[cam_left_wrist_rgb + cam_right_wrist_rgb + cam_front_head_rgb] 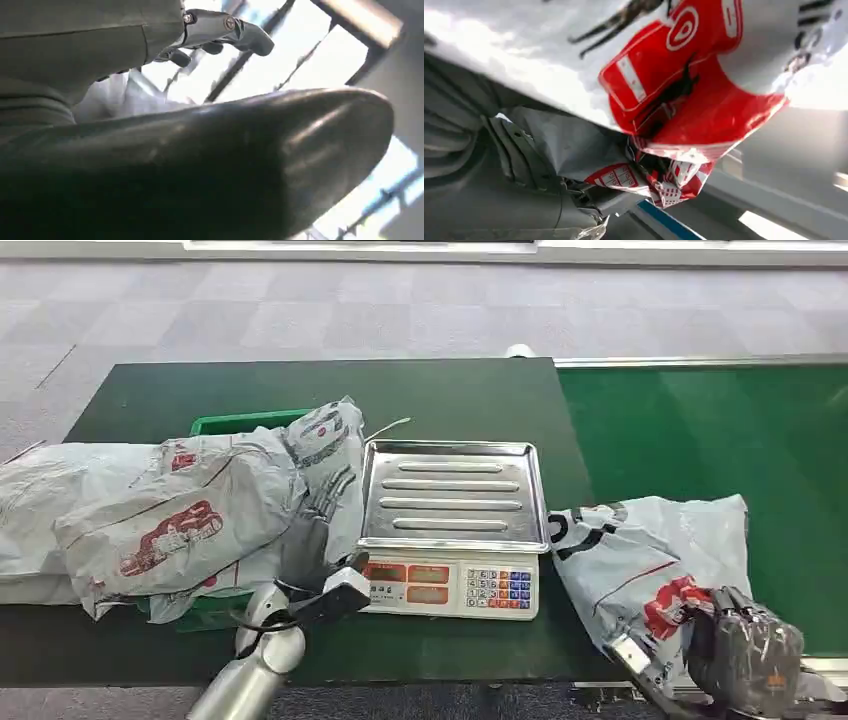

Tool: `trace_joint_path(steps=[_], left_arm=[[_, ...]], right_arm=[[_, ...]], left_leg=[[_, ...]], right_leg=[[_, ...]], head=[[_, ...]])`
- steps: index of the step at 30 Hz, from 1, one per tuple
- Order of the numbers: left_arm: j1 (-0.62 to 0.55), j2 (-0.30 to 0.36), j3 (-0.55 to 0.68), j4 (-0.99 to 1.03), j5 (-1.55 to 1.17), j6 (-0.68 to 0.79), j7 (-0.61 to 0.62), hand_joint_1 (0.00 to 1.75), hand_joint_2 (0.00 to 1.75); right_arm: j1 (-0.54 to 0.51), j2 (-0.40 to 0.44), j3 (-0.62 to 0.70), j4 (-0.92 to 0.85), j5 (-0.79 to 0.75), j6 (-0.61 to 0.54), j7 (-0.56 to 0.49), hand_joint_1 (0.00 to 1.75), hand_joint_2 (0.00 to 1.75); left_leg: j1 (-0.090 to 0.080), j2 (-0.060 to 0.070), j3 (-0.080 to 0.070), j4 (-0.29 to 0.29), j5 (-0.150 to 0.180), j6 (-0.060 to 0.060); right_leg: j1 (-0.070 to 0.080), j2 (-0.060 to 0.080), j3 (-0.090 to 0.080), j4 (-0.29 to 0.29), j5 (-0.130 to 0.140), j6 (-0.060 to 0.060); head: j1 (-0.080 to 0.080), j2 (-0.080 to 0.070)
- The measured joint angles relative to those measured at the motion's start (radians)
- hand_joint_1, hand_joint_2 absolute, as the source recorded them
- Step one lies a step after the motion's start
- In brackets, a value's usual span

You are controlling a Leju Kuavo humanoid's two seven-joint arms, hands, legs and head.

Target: Moved the parcel from conveyor to table for the left to box.

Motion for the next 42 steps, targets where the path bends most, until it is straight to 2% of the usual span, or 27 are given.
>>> trace_joint_path(steps=[2,3,4,7,12,14,17,21,27,33,42], left_arm=[[-0.012,0.0,0.0,-0.059,-0.055,0.133,-0.004,0.0,0.0],[-0.02,-0.002,0.0,-0.083,-0.068,0.167,-0.006,0.0,0.0],[-0.026,-0.005,0.0,-0.1,-0.073,0.179,-0.006,0.0,0.0],[-0.029,-0.005,0.0,-0.137,-0.078,0.184,-0.006,0.0,0.0],[-0.032,-0.007,0.0,-0.169,-0.062,0.207,-0.021,0.0,0.0],[-0.042,-0.011,0.0,-0.18,-0.045,0.231,-0.066,0.0,0.0],[-0.044,-0.046,0.021,-0.218,-0.165,0.237,-0.136,0.0,0.0],[-0.036,-0.108,0.028,-0.27,-0.243,0.237,-0.146,0.0,0.0],[-0.028,-0.149,0.029,-0.29,-0.225,0.237,-0.146,0.0,0.0],[-0.016,-0.159,0.029,-0.285,-0.172,0.237,-0.141,0.0,0.0],[-0.019,-0.14,-0.022,-0.229,-0.033,0.237,-0.13,0.0,0.0]], right_arm=[[0.002,0.121,-0.105,-0.052,-0.001,-0.029,-0.321,1.75,1.75],[0.006,0.173,-0.144,-0.073,-0.001,-0.031,-0.432,1.75,1.75],[0.008,0.201,-0.176,-0.087,-0.002,-0.031,-0.483,1.75,1.75],[0.009,0.273,-0.25,-0.122,-0.004,-0.032,-0.395,1.75,1.75],[0.01,0.329,-0.296,-0.146,-0.003,-0.032,-0.374,1.75,1.75],[0.014,0.33,-0.297,-0.152,-0.003,-0.032,-0.372,1.75,1.75],[0.025,0.329,-0.297,-0.167,-0.002,-0.032,-0.372,1.75,1.75],[0.053,0.331,-0.297,-0.21,-0.002,-0.033,-0.372,1.75,1.75],[0.095,0.332,-0.297,-0.275,-0.002,-0.033,-0.372,1.75,1.75],[0.093,0.317,-0.307,-0.335,-0.002,-0.033,-0.372,1.75,1.75],[0.012,0.315,-0.317,-0.307,-0.001,-0.033,-0.372,1.75,1.75]], left_leg=[[0.0,0.001,0.0,0.0,-0.001,-0.002],[0.0,0.001,0.0,0.0,-0.001,-0.002],[0.001,0.0,0.001,0.0,-0.001,-0.002],[0.002,0.001,0.0,0.0,-0.001,-0.002],[0.001,0.003,0.001,0.0,-0.001,-0.003],[0.001,0.003,0.001,0.0,-0.001,-0.002],[0.001,0.002,0.001,0.0,-0.001,-0.002],[0.0,0.002,0.001,0.0,-0.002,-0.002],[0.0,0.002,0.001,0.0,-0.003,-0.002],[0.0,0.003,0.001,0.0,-0.003,-0.002],[0.0,0.004,0.002,0.0,-0.003,-0.002]], right_leg=[[0.002,0.002,-0.001,0.0,0.0,-0.001],[0.001,0.002,0.0,0.001,-0.001,-0.002],[0.001,0.001,0.0,0.002,-0.002,-0.002],[0.001,0.002,-0.001,0.002,-0.002,-0.003],[0.001,0.004,-0.001,0.002,-0.002,-0.003],[0.001,0.003,-0.001,0.002,-0.002,-0.003],[0.001,0.003,0.0,0.002,-0.002,-0.002],[-0.001,0.003,0.0,0.002,-0.002,-0.002],[0.0,0.003,-0.001,0.002,-0.003,-0.002],[-0.001,0.004,0.0,0.002,-0.003,-0.002],[-0.001,0.004,0.0,0.002,-0.003,-0.002]], head=[[0.0,0.0],[0.0,0.0],[0.0,0.0],[0.0,0.0],[0.0,0.0],[0.0,0.0],[0.0,0.0],[0.0,0.0],[0.0,0.0],[0.0,0.0],[0.0,0.0]])
